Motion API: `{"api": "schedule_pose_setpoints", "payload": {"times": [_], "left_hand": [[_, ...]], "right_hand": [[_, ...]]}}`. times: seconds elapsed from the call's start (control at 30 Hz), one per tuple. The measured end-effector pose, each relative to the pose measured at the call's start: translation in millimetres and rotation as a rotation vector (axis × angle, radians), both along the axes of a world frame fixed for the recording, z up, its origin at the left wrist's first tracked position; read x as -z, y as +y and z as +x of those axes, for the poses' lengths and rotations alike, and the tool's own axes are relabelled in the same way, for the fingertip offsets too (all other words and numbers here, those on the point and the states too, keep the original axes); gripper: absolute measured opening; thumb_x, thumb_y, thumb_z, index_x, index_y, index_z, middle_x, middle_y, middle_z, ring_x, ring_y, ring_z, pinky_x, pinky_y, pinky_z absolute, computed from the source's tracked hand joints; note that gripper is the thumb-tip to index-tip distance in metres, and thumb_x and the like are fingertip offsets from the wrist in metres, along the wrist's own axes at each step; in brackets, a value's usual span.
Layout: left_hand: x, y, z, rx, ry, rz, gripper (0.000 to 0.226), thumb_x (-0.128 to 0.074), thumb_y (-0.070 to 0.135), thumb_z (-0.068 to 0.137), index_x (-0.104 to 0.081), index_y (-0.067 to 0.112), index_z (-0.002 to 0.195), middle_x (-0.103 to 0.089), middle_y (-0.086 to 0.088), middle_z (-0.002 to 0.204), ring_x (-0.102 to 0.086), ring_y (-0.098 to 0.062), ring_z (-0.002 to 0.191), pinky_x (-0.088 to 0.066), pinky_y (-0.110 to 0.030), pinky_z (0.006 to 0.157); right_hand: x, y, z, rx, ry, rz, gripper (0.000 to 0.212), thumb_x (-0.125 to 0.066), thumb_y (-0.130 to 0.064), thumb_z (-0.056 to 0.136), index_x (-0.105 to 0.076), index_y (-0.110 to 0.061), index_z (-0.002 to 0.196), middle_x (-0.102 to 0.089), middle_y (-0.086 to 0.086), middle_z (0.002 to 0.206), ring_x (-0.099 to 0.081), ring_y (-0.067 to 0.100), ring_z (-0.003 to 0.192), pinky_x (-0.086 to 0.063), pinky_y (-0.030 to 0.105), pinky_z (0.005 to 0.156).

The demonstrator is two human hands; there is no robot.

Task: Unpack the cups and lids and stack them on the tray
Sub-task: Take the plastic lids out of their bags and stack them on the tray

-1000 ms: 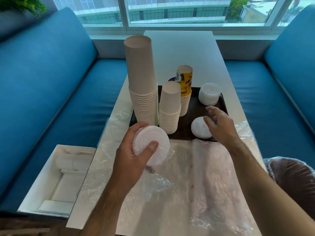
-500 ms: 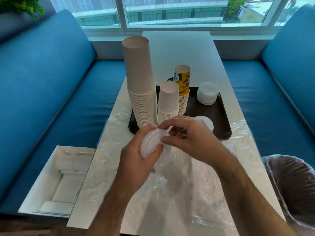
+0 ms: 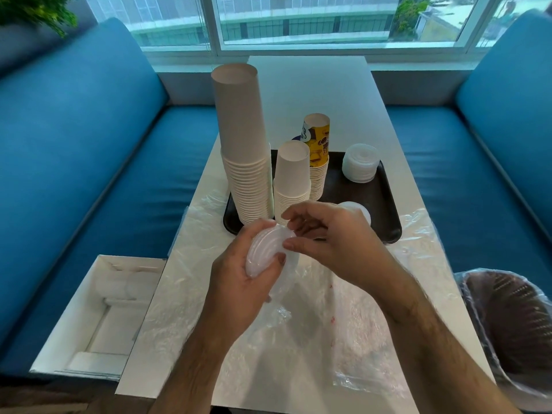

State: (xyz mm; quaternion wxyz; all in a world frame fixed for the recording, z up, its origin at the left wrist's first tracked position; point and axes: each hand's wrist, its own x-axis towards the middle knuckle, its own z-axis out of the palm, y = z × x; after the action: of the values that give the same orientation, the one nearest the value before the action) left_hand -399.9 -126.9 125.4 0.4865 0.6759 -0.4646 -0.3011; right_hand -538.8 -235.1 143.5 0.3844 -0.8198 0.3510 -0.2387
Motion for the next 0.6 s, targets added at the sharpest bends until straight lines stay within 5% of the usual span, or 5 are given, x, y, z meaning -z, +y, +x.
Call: {"api": "schedule_pose_setpoints", "payload": {"times": [0.23, 0.5, 0.6], "left_hand": [[2.5, 1.5, -2.4, 0.005, -0.018, -0.010, 0.047, -0.073, 0.033, 0.085, -0.043, 0.061, 0.108, -0.045, 0.040, 0.105, -0.048, 0.029, 0.094, -0.047, -0.006, 0.053], [0.0, 0.1, -2.2, 0.016, -0.006, 0.002, 0.044, -0.072, 0.034, 0.083, -0.044, 0.059, 0.106, -0.045, 0.039, 0.105, -0.057, 0.006, 0.089, -0.048, -0.006, 0.053], [-1.9, 0.2, -1.5, 0.028, 0.009, -0.004, 0.042, -0.069, 0.042, 0.078, -0.045, 0.060, 0.107, -0.048, 0.035, 0.107, -0.058, 0.012, 0.093, -0.049, -0.008, 0.053]], "right_hand": [[0.1, 2.0, -2.8, 0.012, -0.007, -0.051, 0.032, -0.084, -0.025, 0.078, -0.061, -0.038, 0.096, -0.059, -0.027, 0.087, -0.065, 0.000, 0.085, -0.048, 0.002, 0.081], [-1.0, 6.3, -4.2, 0.060, -0.055, -0.107, 0.033, -0.086, -0.024, 0.074, -0.062, -0.037, 0.094, -0.055, -0.030, 0.084, -0.062, -0.001, 0.082, -0.045, 0.000, 0.079], [-1.8, 4.2, -5.4, 0.057, -0.057, -0.066, 0.032, -0.086, -0.024, 0.074, -0.063, -0.037, 0.093, -0.059, -0.026, 0.084, -0.064, 0.004, 0.084, -0.049, 0.003, 0.080]]}}
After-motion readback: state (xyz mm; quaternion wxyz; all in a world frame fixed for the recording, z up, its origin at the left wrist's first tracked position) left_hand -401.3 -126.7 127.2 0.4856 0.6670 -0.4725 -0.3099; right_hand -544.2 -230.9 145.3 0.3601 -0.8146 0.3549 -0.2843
